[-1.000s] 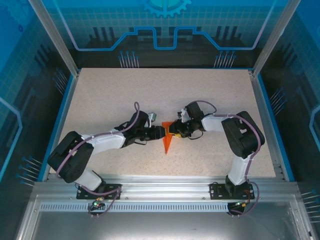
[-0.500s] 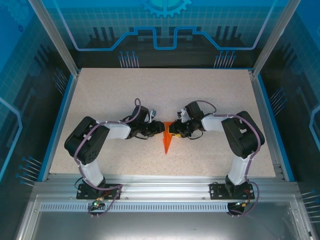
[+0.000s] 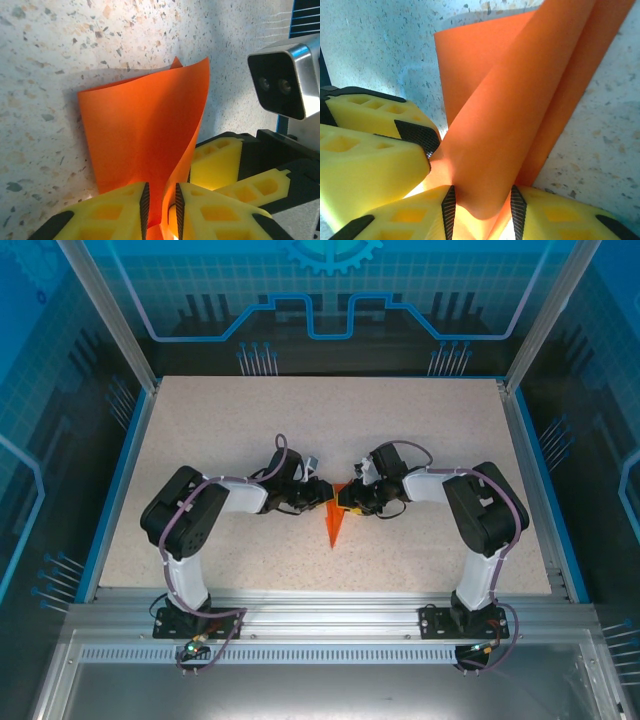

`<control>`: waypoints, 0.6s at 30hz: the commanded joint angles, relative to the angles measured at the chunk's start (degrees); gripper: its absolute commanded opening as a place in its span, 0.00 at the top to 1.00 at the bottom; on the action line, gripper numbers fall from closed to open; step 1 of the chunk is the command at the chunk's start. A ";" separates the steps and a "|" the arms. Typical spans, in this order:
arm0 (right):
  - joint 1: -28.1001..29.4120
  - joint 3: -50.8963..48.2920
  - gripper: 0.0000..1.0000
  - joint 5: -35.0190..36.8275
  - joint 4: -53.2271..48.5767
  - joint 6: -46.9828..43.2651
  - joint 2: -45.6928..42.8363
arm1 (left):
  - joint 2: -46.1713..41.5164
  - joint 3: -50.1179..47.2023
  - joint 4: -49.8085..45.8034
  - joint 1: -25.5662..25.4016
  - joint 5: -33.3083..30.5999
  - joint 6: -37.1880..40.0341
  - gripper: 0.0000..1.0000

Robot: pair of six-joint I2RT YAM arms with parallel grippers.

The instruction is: Fold a paper plane with a square sheet of paper (fold left side to right side)

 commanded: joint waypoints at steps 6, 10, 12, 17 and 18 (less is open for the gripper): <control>1.56 0.07 0.62 3.50 -1.33 -1.70 3.42 | 0.39 0.30 0.30 0.41 1.12 0.37 0.89; 1.53 0.07 0.63 3.47 -1.48 -1.80 3.47 | -0.14 -0.01 -1.84 0.41 -0.62 1.73 0.94; 1.53 0.16 0.62 3.38 -1.58 -1.89 3.45 | -0.32 0.01 -3.07 0.37 -1.67 2.35 0.96; 1.56 0.14 0.62 3.29 -1.64 -1.97 3.43 | -0.41 0.08 -5.03 0.39 -3.63 3.42 0.98; 1.51 0.16 0.62 3.29 -1.63 -2.05 3.41 | -0.34 0.14 -5.18 0.39 -3.73 3.57 0.98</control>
